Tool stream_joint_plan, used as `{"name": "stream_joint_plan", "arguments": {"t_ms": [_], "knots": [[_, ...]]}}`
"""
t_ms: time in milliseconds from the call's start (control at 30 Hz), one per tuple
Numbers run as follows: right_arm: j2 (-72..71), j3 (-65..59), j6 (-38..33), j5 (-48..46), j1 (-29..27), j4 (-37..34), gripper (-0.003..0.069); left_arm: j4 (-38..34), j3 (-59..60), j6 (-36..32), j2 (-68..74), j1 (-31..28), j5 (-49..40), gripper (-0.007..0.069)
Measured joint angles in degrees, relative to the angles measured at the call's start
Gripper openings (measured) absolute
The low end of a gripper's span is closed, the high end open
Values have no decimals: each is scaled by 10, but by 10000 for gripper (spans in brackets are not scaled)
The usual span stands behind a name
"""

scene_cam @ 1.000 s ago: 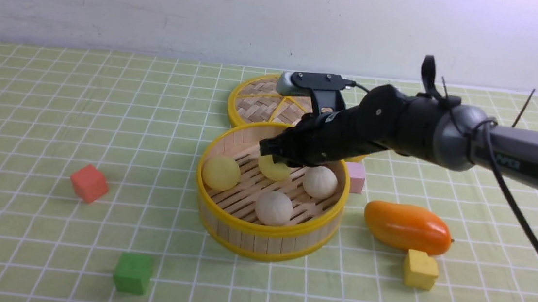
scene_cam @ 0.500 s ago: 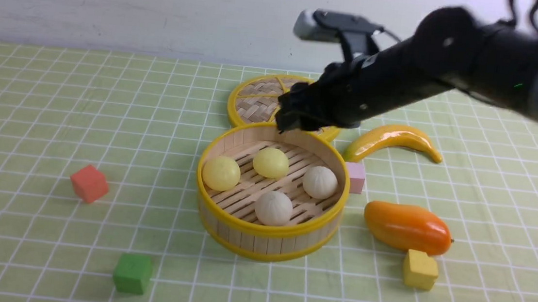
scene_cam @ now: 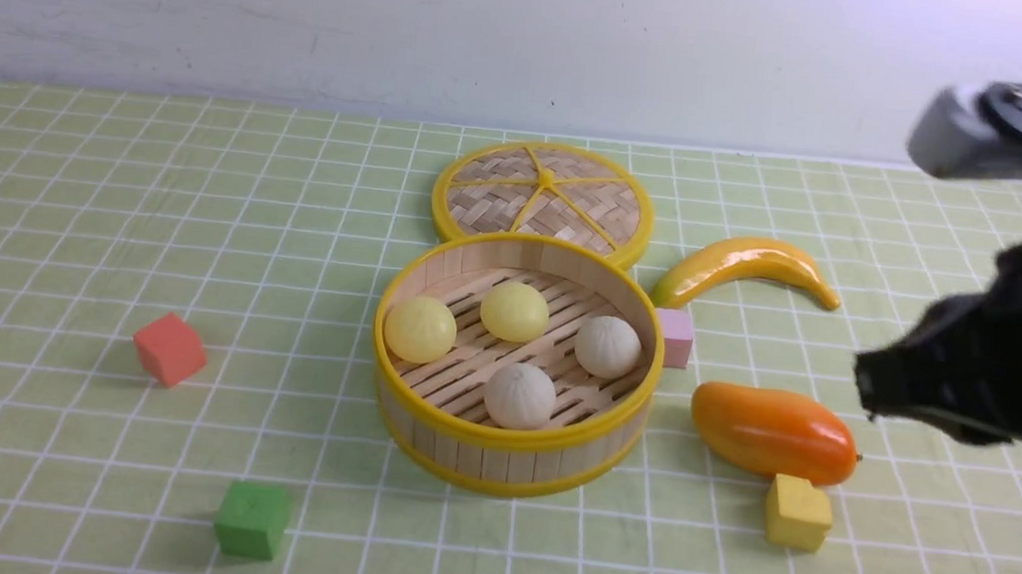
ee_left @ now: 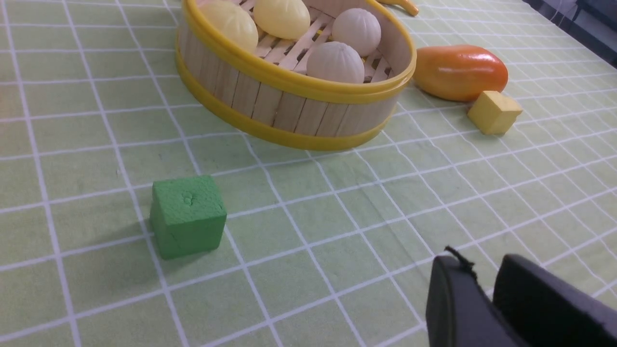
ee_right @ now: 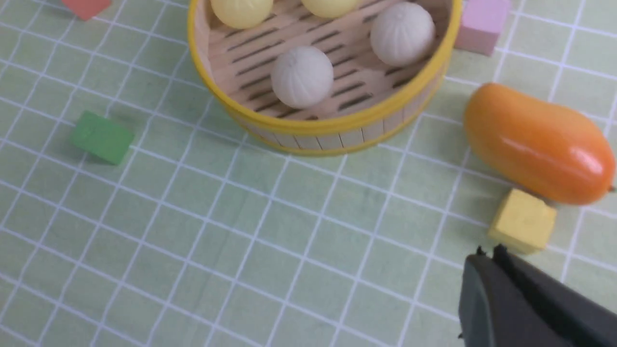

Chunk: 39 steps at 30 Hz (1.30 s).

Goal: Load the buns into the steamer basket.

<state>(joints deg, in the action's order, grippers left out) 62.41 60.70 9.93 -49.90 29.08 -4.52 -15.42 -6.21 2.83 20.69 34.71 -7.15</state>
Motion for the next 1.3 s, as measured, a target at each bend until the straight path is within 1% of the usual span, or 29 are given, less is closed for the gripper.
{"name": "stream_joint_plan", "arguments": {"t_ms": [167, 300, 367, 400, 433, 500, 533, 600, 633, 667, 700, 733, 767, 833, 867, 1300], "knots": [[-89, -44, 0, -33, 0, 4, -19, 0, 0, 0, 0, 0, 0, 131], [-132, -47, 0, -64, 0, 8, -16, 0, 0, 0, 0, 0, 0, 134], [-156, -56, -4, -62, -12, 30, -15, 0, 0, 0, 0, 0, 0, 134], [-174, -70, -10, -50, -28, 38, -15, 0, 0, 0, 0, 0, 0, 134], [-179, -74, -11, -46, -28, 38, -15, 0, 0, 0, 0, 0, 0, 134], [-252, -158, -34, 29, -95, 42, -13, 0, 0, 0, 0, 0, -1, 134], [-295, -214, -47, 86, -134, 35, -13, 0, 0, 0, 0, 0, -1, 134], [-366, -312, -67, 152, -169, 27, -12, 0, 0, 0, 0, 0, -1, 134], [-407, -368, -77, 193, -185, 23, -10, 0, 0, 0, 0, 0, -1, 134], [-415, -368, -79, 200, -190, 22, -10, 0, 0, 0, 0, 0, -1, 134], [-471, -453, -90, 249, -203, 21, -10, 0, 0, 0, 0, 0, -1, 134], [-487, -472, -91, 253, -205, 21, -10, 0, 0, 0, 0, 0, -1, 134], [-553, -549, -93, 281, -218, 21, -10, 0, 0, 0, 0, 0, -1, 134], [-609, -605, -89, 280, -225, 21, -10, 0, 0, 0, 0, 0, -1, 134], [-620, -615, -84, 265, -228, 22, -10, 0, 0, 0, 0, 0, -1, 134], [-630, -617, -75, 274, -228, 32, -10, -1, 0, 0, 1, 0, -1, 144]]}}
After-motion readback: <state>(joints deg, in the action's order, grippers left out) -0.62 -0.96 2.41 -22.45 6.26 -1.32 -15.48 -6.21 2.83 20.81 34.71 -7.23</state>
